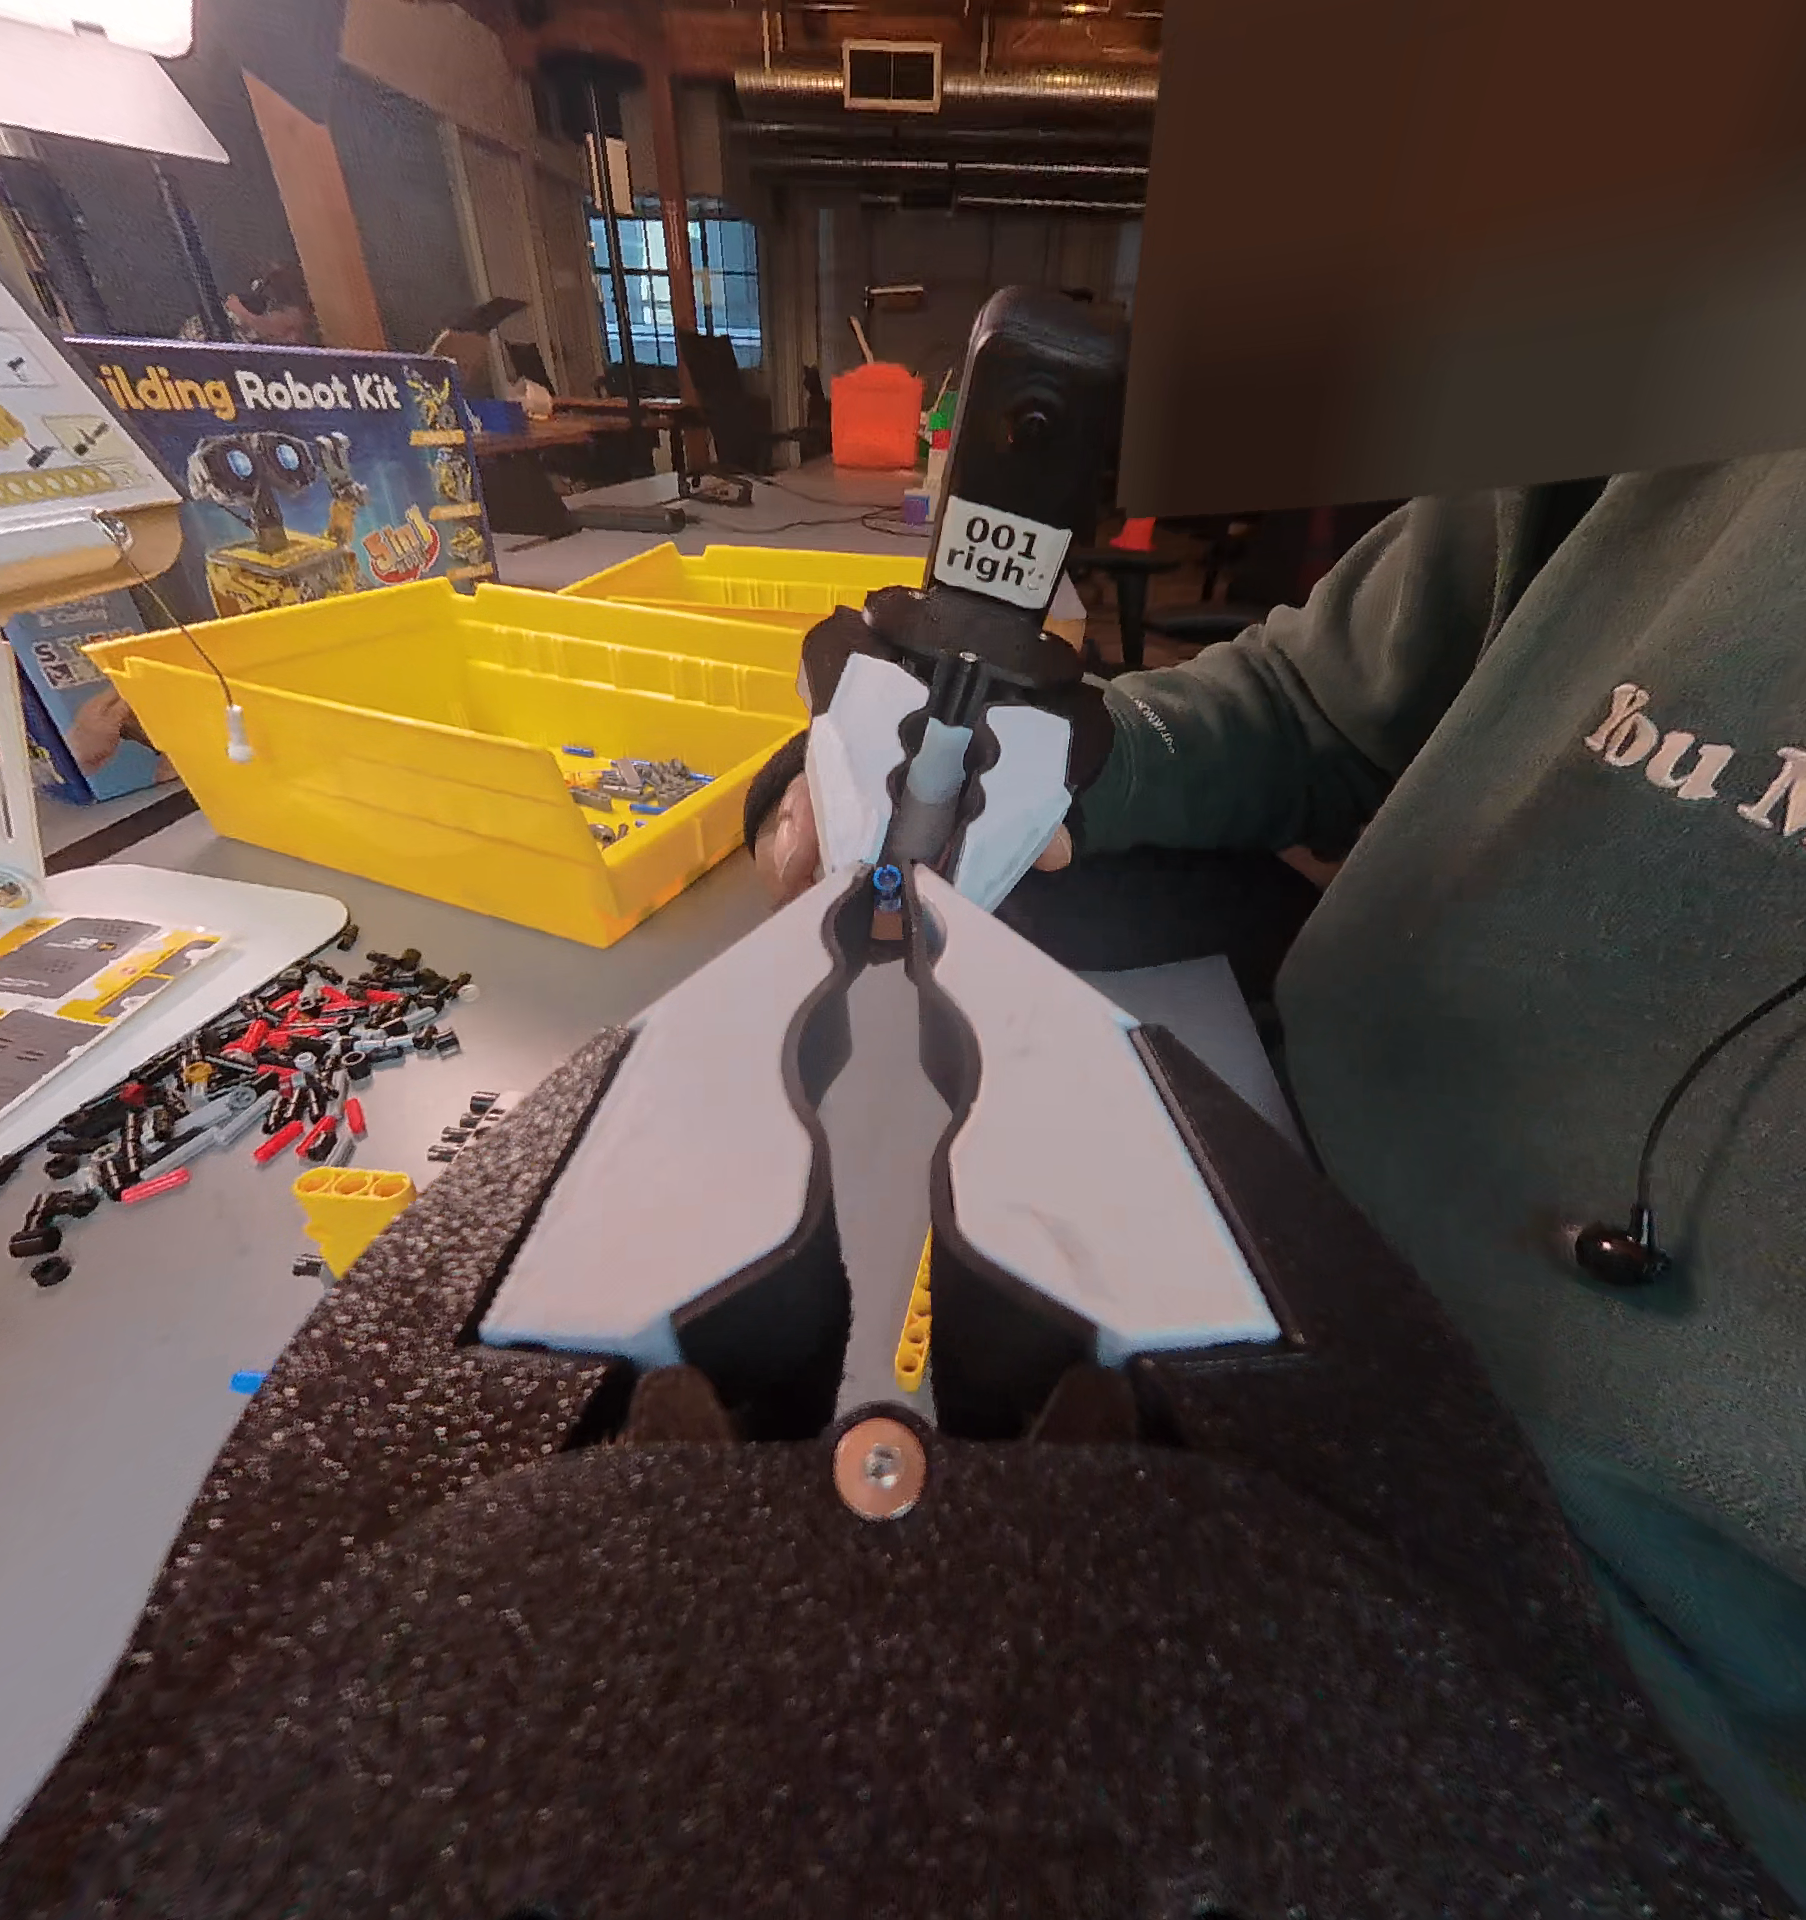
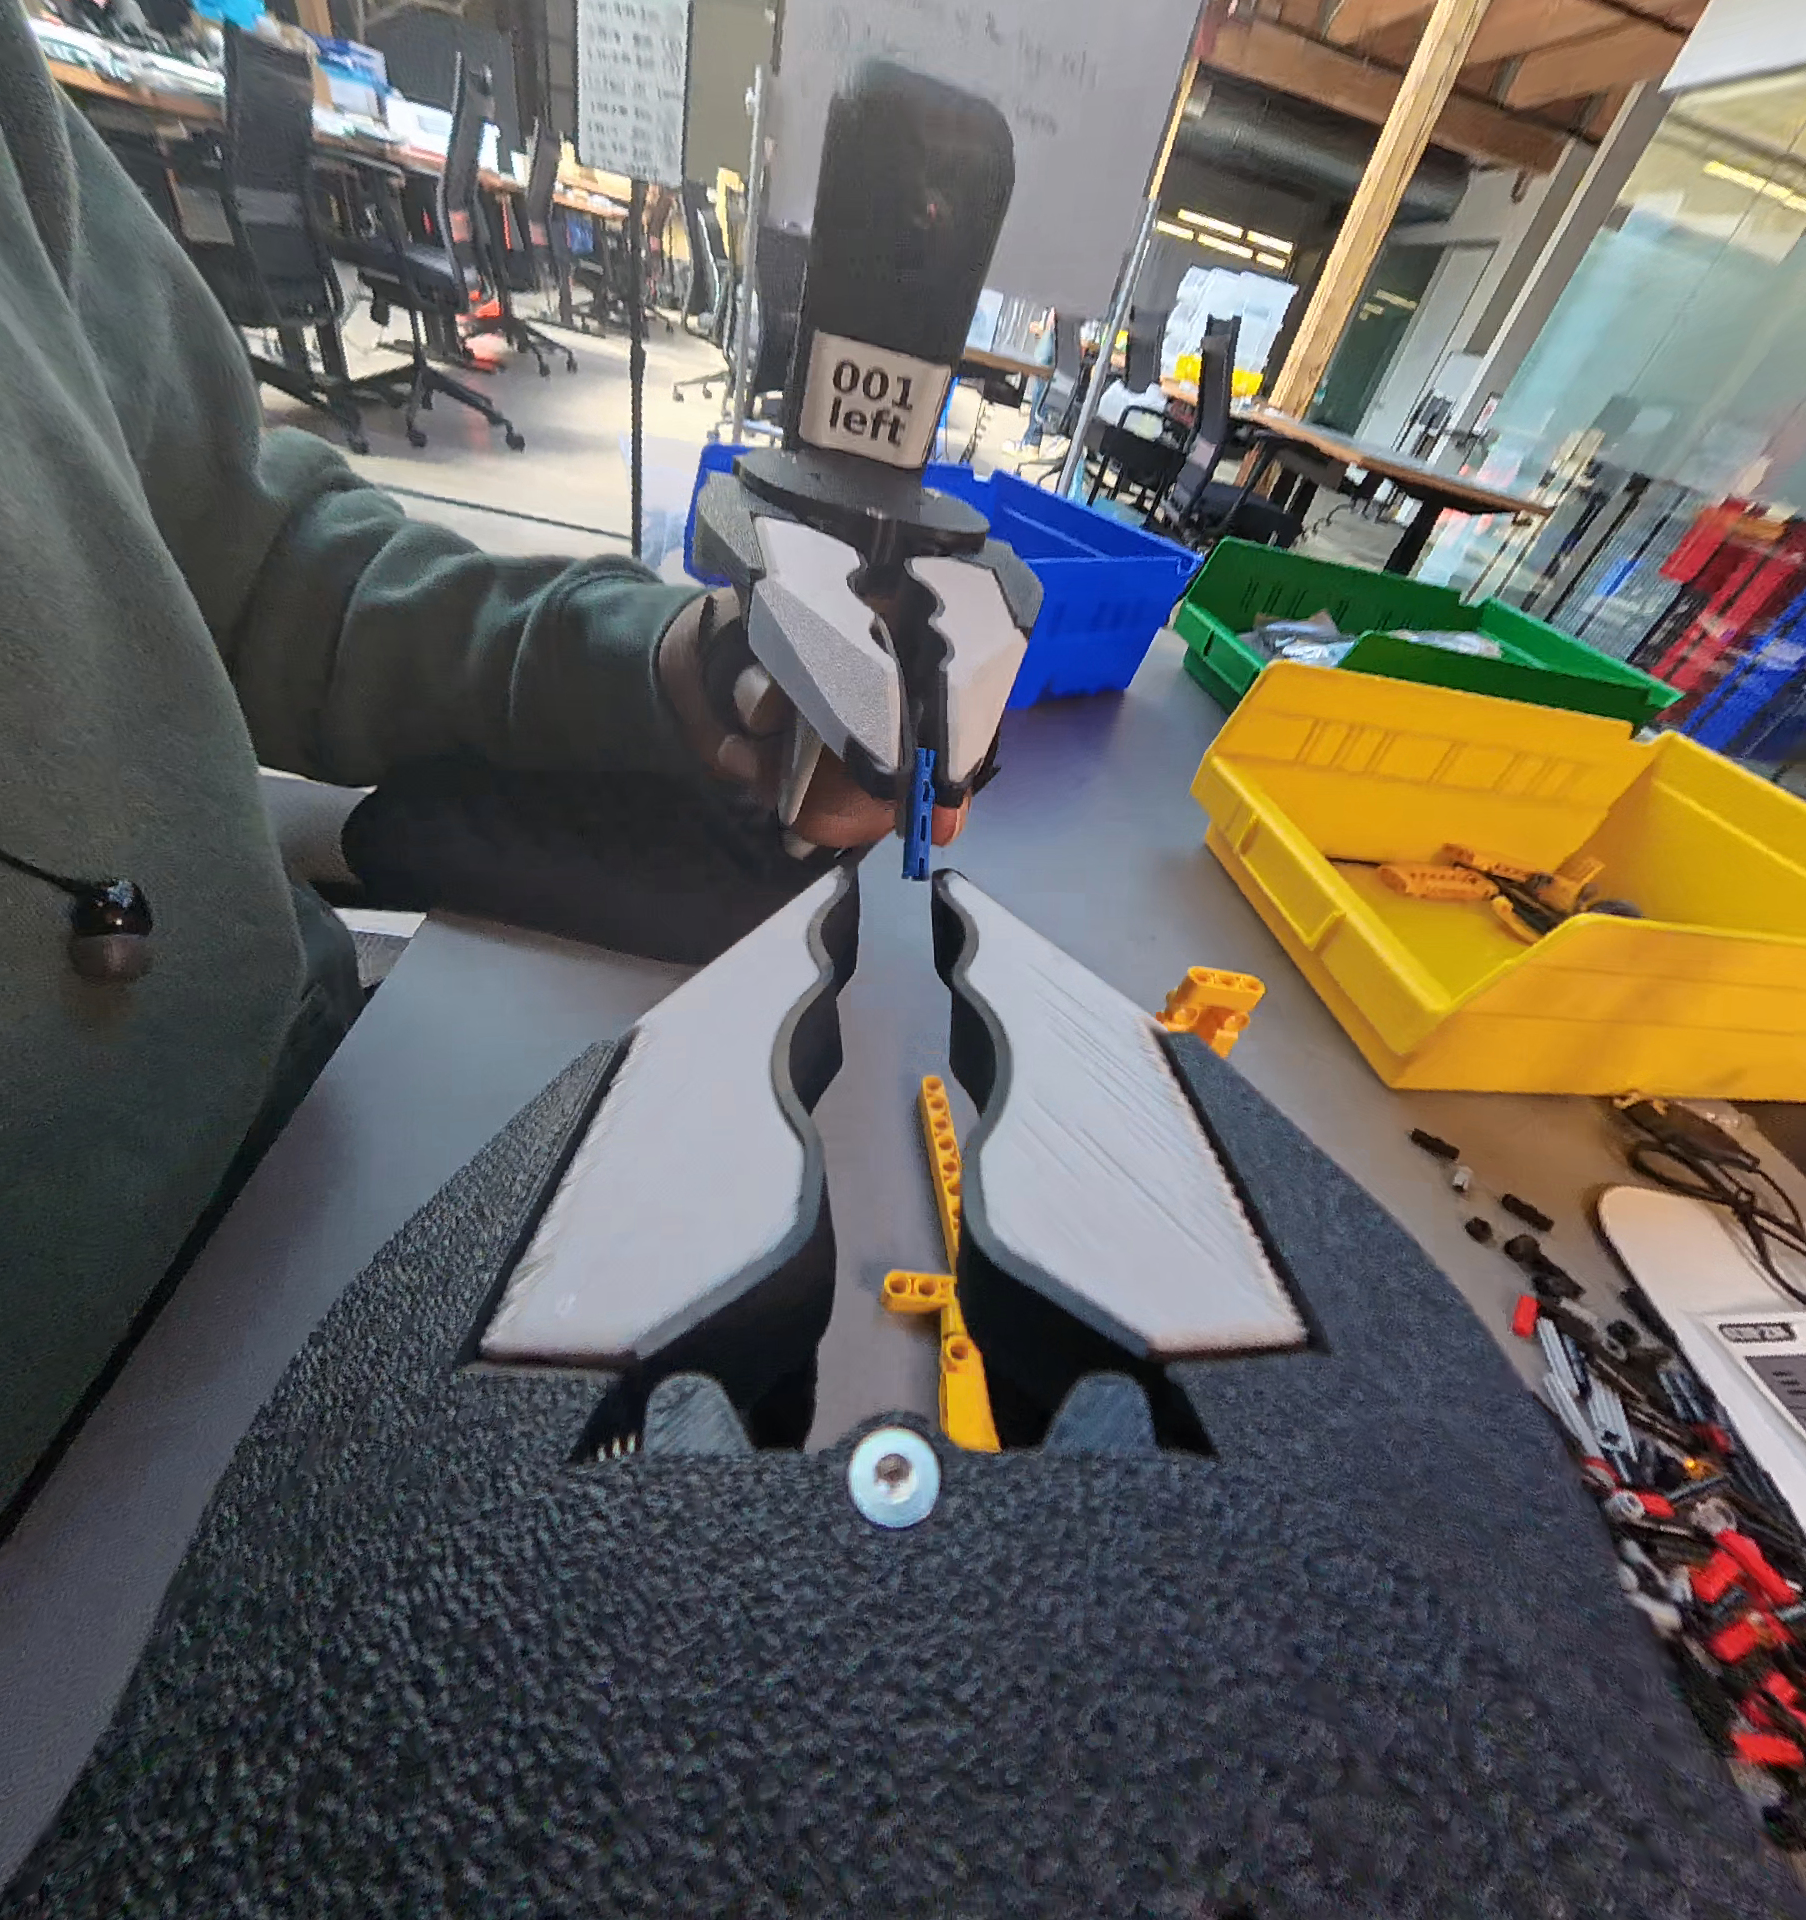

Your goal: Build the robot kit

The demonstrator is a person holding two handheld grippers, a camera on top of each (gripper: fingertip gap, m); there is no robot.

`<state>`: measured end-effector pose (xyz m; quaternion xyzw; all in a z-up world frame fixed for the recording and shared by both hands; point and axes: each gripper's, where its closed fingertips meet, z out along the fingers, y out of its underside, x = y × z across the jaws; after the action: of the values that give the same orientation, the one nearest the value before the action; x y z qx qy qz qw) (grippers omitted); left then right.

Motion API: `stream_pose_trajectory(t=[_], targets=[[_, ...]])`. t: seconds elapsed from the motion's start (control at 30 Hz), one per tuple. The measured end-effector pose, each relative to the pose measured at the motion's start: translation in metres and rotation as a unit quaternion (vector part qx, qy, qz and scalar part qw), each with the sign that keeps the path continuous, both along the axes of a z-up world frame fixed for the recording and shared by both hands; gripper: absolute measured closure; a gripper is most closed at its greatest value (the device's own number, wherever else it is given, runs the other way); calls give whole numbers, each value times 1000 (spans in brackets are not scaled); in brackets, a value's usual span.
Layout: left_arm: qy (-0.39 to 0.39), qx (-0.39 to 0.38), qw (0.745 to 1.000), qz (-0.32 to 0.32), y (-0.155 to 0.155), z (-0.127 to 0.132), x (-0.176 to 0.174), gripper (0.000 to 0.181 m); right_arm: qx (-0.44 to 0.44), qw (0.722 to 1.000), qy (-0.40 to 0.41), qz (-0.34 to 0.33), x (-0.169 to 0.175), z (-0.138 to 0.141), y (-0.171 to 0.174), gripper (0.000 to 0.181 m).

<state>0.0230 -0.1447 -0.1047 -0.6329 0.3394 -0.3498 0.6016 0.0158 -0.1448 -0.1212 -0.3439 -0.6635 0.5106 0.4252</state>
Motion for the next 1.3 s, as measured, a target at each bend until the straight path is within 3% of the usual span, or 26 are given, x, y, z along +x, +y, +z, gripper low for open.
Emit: stream_pose_trajectory(t=[0.1, 0.3, 0.8, 1.13, 1.2, 1.3], targets=[[-12, 4, 1000, -5, -1, 4, 2, 177, -6, 1000, 25, -6, 2, 11, 1, 177], [-16, -3, 1000, -11, -2, 2, 3, 177, -2, 1000, 27, -5, 4, 13, 1, 177], [99, -10, 995, 13, 4, -30, 4, 176, 61, 997, -36, -10, 4, -14, 5, 178], [139, -5, 990, 25, 4, -34, 2, 177, 65, 997, -39, -17, 3, -16, 7, 177], [171, -14, 985, 29, 4, -41, -3, 177, 67, 995, -72, -16, 5, -26, 9, 173], [239, -50, 969, 30, -2, -61, -15, 177, 68, 981, -179, 12, 22, -62, 7, 158]])
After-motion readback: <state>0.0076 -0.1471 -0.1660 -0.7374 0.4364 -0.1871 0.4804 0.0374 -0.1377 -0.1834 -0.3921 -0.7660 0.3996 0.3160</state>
